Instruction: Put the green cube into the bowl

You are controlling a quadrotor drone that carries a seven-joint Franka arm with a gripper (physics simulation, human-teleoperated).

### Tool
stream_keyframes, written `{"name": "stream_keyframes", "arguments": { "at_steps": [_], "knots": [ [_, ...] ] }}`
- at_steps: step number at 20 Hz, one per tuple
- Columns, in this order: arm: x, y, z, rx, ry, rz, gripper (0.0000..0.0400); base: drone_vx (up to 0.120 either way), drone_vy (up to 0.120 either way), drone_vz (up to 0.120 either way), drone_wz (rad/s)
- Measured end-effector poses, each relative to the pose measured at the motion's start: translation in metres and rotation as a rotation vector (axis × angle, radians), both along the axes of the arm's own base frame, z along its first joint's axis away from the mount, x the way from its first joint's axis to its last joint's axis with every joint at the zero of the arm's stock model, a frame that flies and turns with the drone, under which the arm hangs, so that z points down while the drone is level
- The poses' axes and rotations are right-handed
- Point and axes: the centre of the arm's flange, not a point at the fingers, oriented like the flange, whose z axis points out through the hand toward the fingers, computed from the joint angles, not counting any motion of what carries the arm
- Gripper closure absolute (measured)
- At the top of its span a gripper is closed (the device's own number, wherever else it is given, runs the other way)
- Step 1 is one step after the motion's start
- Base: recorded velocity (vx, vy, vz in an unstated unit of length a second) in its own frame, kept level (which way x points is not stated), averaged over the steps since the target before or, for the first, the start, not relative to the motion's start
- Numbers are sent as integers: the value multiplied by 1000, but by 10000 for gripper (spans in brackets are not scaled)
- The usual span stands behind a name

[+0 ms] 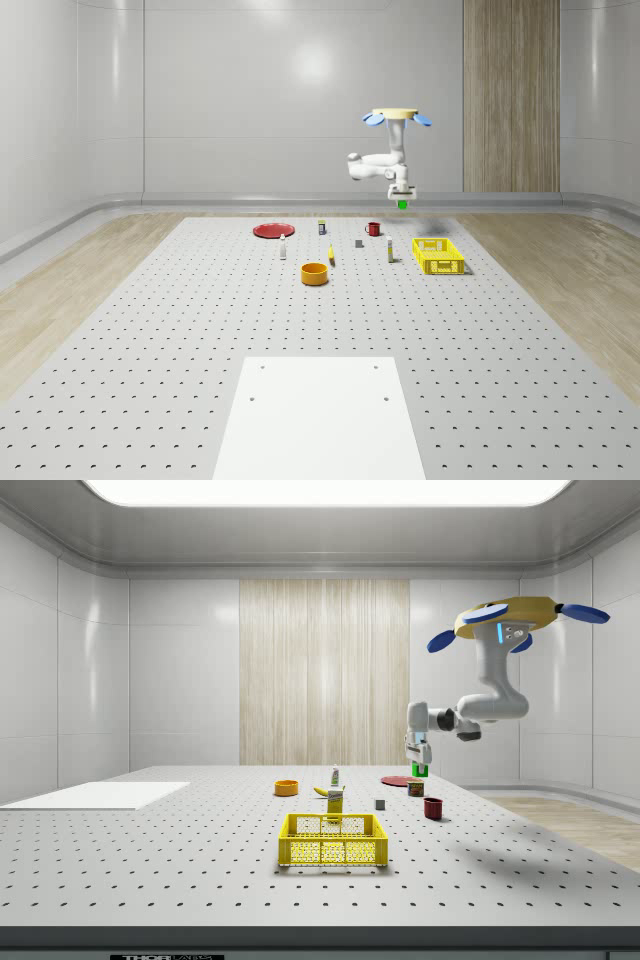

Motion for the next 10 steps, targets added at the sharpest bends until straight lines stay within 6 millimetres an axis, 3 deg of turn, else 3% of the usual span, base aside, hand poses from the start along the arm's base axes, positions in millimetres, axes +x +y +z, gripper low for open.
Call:
{"name": "stream_keyframes", "arguments": {
  "at_steps": [3,10],
  "knots": [
    [0,0,0,0,0,-1,150,120,-120,107,0],
    [0,0,0,0,0,-1,150,120,-120,0,0]
  ]
}}
